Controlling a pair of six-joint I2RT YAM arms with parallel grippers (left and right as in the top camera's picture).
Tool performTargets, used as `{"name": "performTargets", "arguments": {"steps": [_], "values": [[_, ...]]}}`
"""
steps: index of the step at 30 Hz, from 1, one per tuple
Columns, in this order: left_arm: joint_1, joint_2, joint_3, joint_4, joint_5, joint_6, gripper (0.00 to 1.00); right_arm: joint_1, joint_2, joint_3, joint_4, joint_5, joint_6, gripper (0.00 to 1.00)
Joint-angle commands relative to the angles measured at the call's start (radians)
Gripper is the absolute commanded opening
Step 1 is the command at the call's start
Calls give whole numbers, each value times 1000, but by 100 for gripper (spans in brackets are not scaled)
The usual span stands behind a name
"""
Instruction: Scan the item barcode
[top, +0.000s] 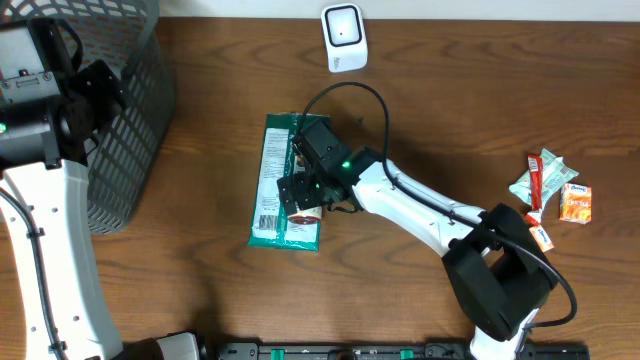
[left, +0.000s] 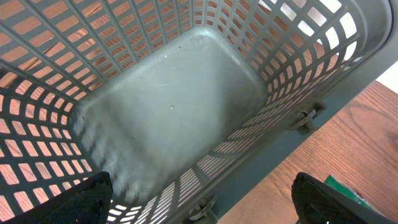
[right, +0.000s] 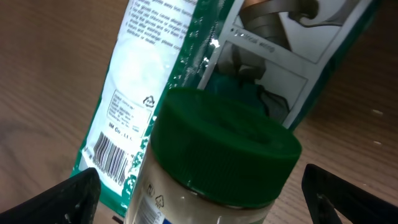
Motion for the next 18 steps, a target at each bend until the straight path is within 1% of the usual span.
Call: {"name": "performTargets", "arguments": {"steps": [1, 9, 15, 18], "values": [[5, 0, 6, -2, -13, 10, 93, 12, 5, 6, 5, 60, 53, 99], [5, 0, 6, -2, -13, 10, 93, 44, 32, 5, 18, 149, 123, 99], [5, 0, 6, -2, -13, 10, 92, 47, 41, 5, 61, 177, 131, 99], [5, 0, 6, -2, -13, 10, 92, 46, 41, 6, 59, 176, 152, 84]]}}
